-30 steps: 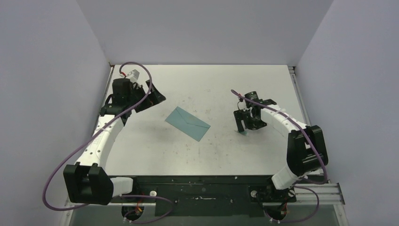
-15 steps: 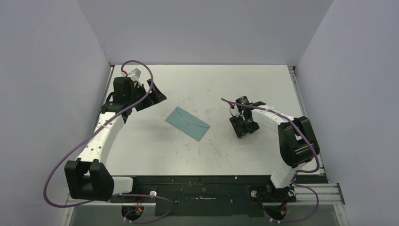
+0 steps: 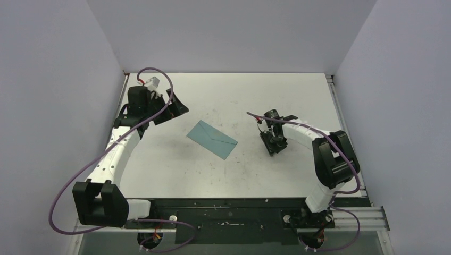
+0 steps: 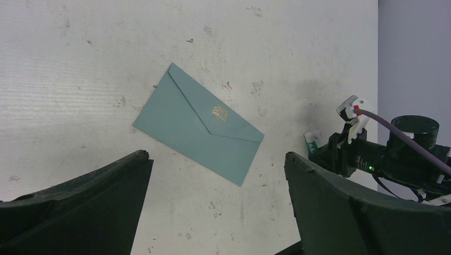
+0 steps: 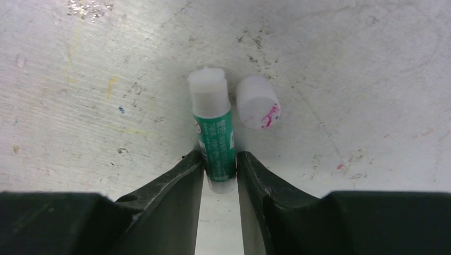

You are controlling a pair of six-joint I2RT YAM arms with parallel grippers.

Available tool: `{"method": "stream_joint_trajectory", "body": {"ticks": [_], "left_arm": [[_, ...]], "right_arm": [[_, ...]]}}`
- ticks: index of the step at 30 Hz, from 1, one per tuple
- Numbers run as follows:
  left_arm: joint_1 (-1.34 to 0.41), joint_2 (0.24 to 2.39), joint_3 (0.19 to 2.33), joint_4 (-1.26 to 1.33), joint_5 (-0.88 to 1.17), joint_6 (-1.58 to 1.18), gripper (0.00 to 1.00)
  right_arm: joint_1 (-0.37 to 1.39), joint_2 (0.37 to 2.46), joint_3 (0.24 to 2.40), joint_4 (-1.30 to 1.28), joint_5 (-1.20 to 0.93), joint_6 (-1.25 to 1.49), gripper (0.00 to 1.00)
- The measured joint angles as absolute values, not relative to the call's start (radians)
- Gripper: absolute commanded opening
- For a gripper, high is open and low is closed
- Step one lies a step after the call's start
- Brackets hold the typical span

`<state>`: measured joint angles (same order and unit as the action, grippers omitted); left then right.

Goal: Place the letter into the envelope and seal it

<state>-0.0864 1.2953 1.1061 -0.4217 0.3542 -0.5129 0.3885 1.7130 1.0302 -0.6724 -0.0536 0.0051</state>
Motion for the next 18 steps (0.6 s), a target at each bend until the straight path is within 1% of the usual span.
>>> {"method": "stream_joint_trajectory", "body": {"ticks": [1, 4, 6, 10, 12, 15, 18], "left_arm": [[-0.086, 1.295, 1.106, -0.421, 0.357, -0.514, 0.96], [-0.086, 1.295, 1.106, -0.416, 0.37, -0.518, 0.96], [-0.086, 1.295, 1.106, -0.411, 0.382, -0.524, 0.96], [-0.086, 1.287, 1.081, -0.379, 0.422, -0.549, 0.96], [-0.089, 1.273, 1.049, -0.345, 0.453, -0.573, 0.96], [-0.101, 1.242, 0.982, -0.274, 0.522, -0.628, 0.97], [-0.131, 1.215, 0.923, -0.166, 0.591, -0.694, 0.97]], "right_arm": [[0.394, 1.713, 1.03, -0.672, -0.053, 0.003, 0.27], [0.411, 1.715, 1.03, -0.671, -0.051, -0.007, 0.13], [0.421, 1.715, 1.031, -0.672, -0.049, -0.01, 0.06], [0.453, 1.708, 1.032, -0.669, -0.078, -0.013, 0.05], [0.479, 1.684, 1.023, -0.657, -0.137, -0.016, 0.05], [0.516, 1.572, 1.008, -0.621, -0.249, -0.004, 0.05], [0.537, 1.421, 1.009, -0.514, -0.364, 0.056, 0.05]]}}
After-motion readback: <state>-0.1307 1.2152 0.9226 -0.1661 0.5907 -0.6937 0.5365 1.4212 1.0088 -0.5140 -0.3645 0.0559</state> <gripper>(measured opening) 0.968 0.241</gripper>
